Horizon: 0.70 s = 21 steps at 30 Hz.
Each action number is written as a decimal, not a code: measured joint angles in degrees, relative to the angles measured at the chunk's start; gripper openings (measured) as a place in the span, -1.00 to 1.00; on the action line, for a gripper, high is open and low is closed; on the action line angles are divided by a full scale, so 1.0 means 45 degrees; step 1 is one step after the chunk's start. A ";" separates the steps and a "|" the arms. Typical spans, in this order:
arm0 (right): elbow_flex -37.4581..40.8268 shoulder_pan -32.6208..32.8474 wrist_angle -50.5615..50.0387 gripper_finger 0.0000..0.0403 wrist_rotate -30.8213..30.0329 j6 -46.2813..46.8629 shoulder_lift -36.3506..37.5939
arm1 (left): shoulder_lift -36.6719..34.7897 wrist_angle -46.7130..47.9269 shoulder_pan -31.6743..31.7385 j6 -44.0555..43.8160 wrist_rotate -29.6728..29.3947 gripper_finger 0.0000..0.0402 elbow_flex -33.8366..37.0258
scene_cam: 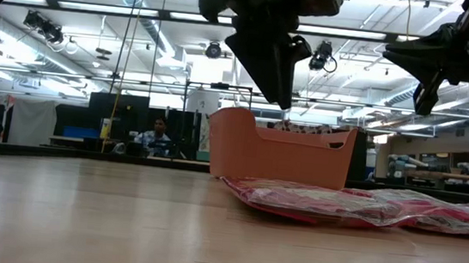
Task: Sort popcorn bags into baskets
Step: Put the red popcorn bag into the orange bin
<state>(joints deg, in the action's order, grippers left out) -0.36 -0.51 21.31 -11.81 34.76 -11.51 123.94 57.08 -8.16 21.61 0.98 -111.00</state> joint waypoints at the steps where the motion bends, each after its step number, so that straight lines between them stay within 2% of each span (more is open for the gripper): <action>1: 0.0000 -0.0001 0.0004 -0.74 0.0000 0.0000 0.0000 | 0.0005 0.0070 -0.0045 0.0000 0.0334 -0.24 0.0000; 3: 0.0000 -0.0001 0.0004 -0.74 0.0000 0.0000 0.0000 | 0.0167 -0.0013 -0.0172 0.0042 0.0779 -0.24 -0.0005; 10: 0.0000 -0.0001 -0.0031 -0.74 -0.0021 0.0000 0.0000 | 0.0708 0.0537 -0.0986 0.1692 0.0854 -0.24 0.0008; 21: -0.0001 -0.0001 -0.0068 -0.74 -0.0023 0.0000 -0.0036 | 0.1615 0.0545 -0.1794 0.2502 -0.0479 -0.24 0.0039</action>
<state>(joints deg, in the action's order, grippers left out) -0.37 -0.51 21.00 -11.92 34.76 -11.67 131.21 59.53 -16.23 32.87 -1.18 -110.83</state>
